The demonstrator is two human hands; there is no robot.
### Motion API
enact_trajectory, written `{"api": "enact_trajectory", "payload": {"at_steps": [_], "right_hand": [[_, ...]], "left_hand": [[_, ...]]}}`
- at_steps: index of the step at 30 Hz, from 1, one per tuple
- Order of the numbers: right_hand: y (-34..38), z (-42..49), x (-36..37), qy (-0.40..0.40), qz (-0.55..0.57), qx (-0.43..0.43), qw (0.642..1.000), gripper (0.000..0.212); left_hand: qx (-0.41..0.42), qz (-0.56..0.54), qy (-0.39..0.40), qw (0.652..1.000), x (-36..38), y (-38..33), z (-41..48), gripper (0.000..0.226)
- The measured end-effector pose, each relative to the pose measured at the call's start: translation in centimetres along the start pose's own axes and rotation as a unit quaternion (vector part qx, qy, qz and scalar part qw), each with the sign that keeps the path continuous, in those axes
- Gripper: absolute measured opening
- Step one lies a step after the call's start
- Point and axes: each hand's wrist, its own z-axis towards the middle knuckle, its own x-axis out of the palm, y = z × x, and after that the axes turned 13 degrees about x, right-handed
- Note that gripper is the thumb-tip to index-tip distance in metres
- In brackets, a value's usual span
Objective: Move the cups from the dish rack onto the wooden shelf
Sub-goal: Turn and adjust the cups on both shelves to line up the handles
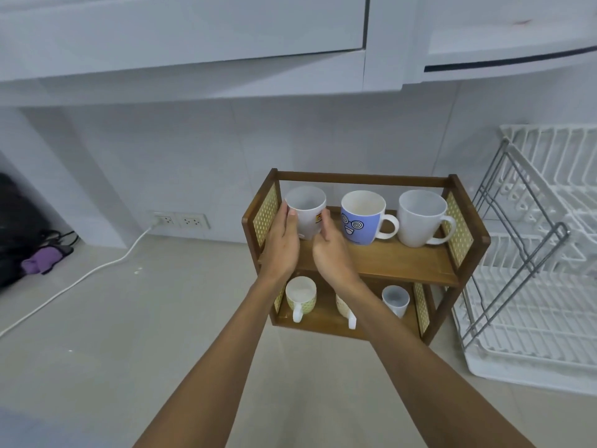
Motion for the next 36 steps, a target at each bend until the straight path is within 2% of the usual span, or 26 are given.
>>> {"api": "enact_trajectory", "payload": {"at_steps": [5,13,19,23,30,36], "right_hand": [[-0.2,0.5,-0.3,-0.011,-0.005,0.009,1.000,0.060],[-0.2,0.5,-0.2,-0.004,-0.002,0.009,1.000,0.064],[-0.2,-0.9,-1.1,-0.008,-0.009,-0.005,1.000,0.060],[-1.1,-2.9,-3.9,0.028,0.005,-0.010,1.000,0.059],[-1.9,-4.6,-10.9,-0.077,0.036,-0.017,0.996,0.054],[-2.7,-4.9,-13.0,-0.136,0.009,-0.011,0.991,0.054]], "left_hand": [[0.006,-0.003,-0.011,1.000,0.4,-0.3,-1.4,0.038],[0.006,-0.007,-0.008,1.000,0.3,-0.1,-1.6,0.050],[0.024,-0.002,-0.011,1.000,0.2,-1.7,-2.4,0.030],[0.020,0.004,-0.065,0.998,1.3,-2.2,-4.5,0.043],[0.005,-0.026,0.018,0.999,6.4,-3.3,-6.0,0.057],[-0.003,-0.026,0.043,0.999,9.3,-3.0,-5.1,0.069]]}}
